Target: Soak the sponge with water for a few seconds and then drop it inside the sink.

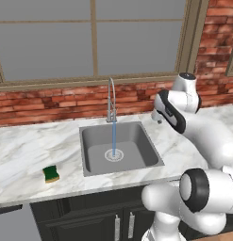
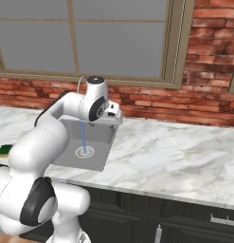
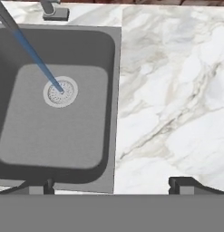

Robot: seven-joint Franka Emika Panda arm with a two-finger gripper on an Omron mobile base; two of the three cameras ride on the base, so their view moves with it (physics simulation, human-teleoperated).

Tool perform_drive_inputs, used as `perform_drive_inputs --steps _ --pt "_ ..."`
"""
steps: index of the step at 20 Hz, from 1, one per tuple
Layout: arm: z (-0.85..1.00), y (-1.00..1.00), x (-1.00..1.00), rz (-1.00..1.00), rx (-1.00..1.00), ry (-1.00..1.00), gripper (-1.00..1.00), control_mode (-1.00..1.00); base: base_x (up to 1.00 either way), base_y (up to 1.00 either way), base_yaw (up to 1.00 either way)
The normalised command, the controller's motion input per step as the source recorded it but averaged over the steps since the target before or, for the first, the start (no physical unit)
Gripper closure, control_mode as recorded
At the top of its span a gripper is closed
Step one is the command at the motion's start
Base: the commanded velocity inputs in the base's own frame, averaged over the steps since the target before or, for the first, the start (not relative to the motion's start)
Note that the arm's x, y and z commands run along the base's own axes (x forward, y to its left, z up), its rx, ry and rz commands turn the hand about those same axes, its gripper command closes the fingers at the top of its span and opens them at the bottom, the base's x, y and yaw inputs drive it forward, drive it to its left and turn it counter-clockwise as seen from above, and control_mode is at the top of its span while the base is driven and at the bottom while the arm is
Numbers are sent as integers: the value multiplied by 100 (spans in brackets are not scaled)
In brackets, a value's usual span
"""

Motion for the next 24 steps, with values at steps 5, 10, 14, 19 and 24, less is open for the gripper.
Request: perform_drive_inputs --steps 5,10,14,19,24 --pt "0 12 -18 0 0 -1 -100 -100 0 0 0" --pt "0 28 -14 0 0 0 -100 -100 0 0 0" --pt "0 42 -11 0 0 0 -100 -100 0 0 0" --pt "0 43 -4 0 0 0 -100 -100 0 0 0" --pt "0 47 -11 0 0 -1 -100 -100 0 0 0"
